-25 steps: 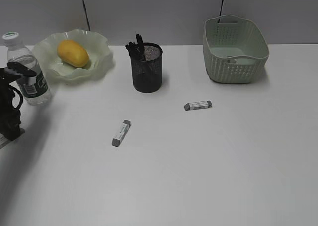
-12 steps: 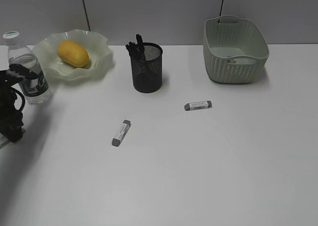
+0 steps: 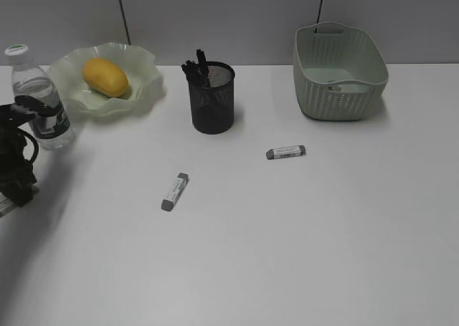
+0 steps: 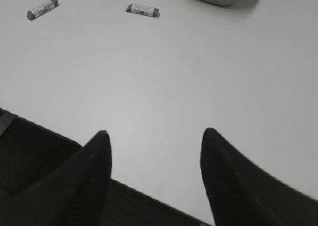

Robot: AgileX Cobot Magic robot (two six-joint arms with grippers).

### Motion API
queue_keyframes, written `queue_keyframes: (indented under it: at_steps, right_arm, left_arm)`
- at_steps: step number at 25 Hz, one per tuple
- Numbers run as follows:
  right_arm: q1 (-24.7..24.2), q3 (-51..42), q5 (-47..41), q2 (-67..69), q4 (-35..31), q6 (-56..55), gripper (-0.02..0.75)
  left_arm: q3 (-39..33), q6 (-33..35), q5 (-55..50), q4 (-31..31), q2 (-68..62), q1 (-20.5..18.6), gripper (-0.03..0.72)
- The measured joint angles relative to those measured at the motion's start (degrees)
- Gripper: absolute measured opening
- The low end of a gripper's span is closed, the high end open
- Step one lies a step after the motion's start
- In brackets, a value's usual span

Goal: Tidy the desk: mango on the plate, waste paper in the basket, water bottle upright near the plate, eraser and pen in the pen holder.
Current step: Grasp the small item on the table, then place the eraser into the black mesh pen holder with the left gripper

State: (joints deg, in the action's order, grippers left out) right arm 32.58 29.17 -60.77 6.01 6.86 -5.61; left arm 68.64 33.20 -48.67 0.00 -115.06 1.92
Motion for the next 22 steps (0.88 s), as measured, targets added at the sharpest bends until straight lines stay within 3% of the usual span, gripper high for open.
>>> queue_keyframes:
  at_steps: [9, 15, 22]
  right_arm:
    - [0.0, 0.0, 0.0, 0.0, 0.0, 0.0, 0.457]
    - [0.0, 0.0, 0.0, 0.0, 0.0, 0.0, 0.457]
    - [0.0, 0.0, 0.0, 0.0, 0.0, 0.0, 0.457]
  left_arm:
    - [0.0, -0.96, -3.26, -1.96, 0.52, 0.0, 0.157]
    - [0.0, -1.01, -5.02, -9.4, 5.44, 0.52, 0.157]
    - [3.7, 0.12, 0.12, -17.93, 10.24, 7.58, 0.157]
